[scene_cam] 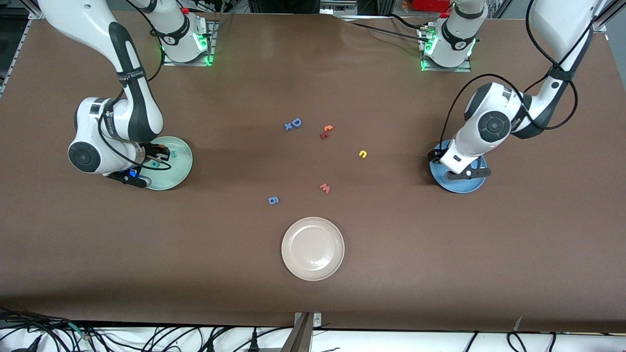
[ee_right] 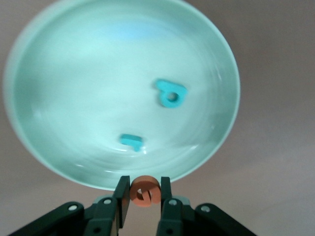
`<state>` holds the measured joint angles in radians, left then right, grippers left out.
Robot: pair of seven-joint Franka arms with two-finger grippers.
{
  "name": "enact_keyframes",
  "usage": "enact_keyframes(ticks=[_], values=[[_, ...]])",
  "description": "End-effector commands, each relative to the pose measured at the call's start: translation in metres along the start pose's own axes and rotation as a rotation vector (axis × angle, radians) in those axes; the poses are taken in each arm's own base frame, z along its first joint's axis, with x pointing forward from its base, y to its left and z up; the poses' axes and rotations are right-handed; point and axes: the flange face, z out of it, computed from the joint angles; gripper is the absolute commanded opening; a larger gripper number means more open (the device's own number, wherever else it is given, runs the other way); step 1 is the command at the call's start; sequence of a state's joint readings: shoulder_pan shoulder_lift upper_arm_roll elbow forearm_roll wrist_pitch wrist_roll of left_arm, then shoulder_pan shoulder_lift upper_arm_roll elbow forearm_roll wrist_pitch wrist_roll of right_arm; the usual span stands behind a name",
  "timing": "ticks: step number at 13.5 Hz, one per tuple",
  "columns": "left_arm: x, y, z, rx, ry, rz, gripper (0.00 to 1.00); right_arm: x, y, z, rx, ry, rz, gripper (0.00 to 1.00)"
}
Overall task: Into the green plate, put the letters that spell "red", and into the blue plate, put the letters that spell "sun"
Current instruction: 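Release the orange letter on the green plate while the left gripper reaches yellow u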
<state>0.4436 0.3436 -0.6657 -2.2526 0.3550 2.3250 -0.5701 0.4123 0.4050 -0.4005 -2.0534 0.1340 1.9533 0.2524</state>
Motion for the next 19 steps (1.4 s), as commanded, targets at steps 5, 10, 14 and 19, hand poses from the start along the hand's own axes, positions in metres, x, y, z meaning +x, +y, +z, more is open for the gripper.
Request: enact_keyframes(ticks=[5,10,14,19], values=[[-0.032,0.153,-0.011,-0.039,0.035,0.135,1.00,-0.001,0.025,0.050,-0.001,0.069,-0.040,0.26],[-0.038,0.193,0.000,-0.078,0.024,0.443,1.00,0.001,0.030,0.042,0.010,0.076,-0.041,0.99],[-0.046,0.229,0.007,-0.141,0.054,0.489,1.00,-0.008,0.033,-0.036,0.087,0.161,-0.055,0.99],[-0.061,0.246,0.023,-0.162,0.077,0.509,1.00,-0.010,0.034,-0.162,0.091,0.131,-0.081,0.99]])
